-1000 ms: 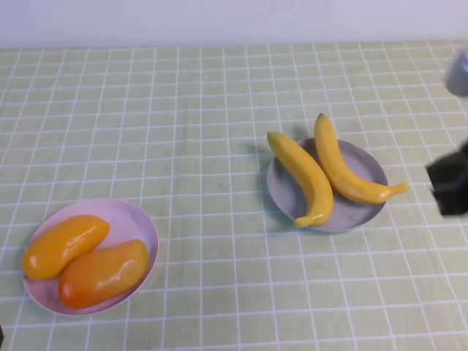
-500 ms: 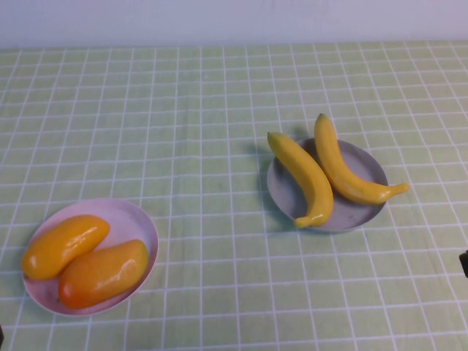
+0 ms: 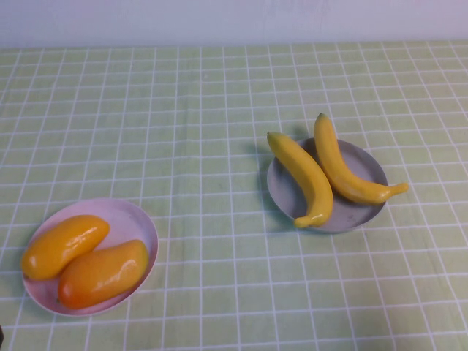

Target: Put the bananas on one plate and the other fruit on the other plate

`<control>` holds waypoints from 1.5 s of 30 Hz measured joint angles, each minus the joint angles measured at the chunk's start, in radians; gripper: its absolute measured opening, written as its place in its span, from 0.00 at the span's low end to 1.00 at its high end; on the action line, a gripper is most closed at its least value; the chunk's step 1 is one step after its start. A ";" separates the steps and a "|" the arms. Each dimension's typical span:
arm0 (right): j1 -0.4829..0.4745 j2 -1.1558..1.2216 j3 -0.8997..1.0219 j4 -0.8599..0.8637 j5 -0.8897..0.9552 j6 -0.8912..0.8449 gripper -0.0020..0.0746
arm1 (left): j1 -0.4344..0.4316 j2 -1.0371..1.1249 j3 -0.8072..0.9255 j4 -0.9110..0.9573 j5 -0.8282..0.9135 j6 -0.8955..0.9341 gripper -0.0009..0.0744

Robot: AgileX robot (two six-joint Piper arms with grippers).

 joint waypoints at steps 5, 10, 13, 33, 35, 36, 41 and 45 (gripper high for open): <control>-0.123 -0.197 0.190 0.014 -0.172 0.000 0.01 | 0.000 0.000 0.000 0.000 0.000 0.000 0.01; -0.174 -0.352 0.295 0.016 -0.225 0.000 0.01 | 0.000 0.000 0.000 0.000 0.000 0.000 0.01; -0.180 -0.420 0.312 0.016 -0.218 0.000 0.01 | 0.000 0.000 0.000 0.000 0.000 0.000 0.01; -0.180 -0.518 0.312 -0.025 0.222 -0.002 0.01 | 0.000 0.000 0.000 0.000 0.000 0.000 0.01; -0.180 -0.518 0.312 -0.025 0.222 -0.002 0.01 | 0.000 0.000 0.000 0.000 0.000 0.000 0.01; -0.180 -0.518 0.312 -0.025 0.222 -0.002 0.01 | 0.000 0.000 0.000 0.000 0.000 0.000 0.01; -0.180 -0.518 0.312 -0.027 0.222 -0.002 0.01 | 0.000 0.000 0.000 0.000 0.000 0.000 0.01; -0.180 -0.518 0.312 -0.027 0.222 -0.002 0.01 | 0.000 0.000 0.000 0.000 0.000 0.000 0.01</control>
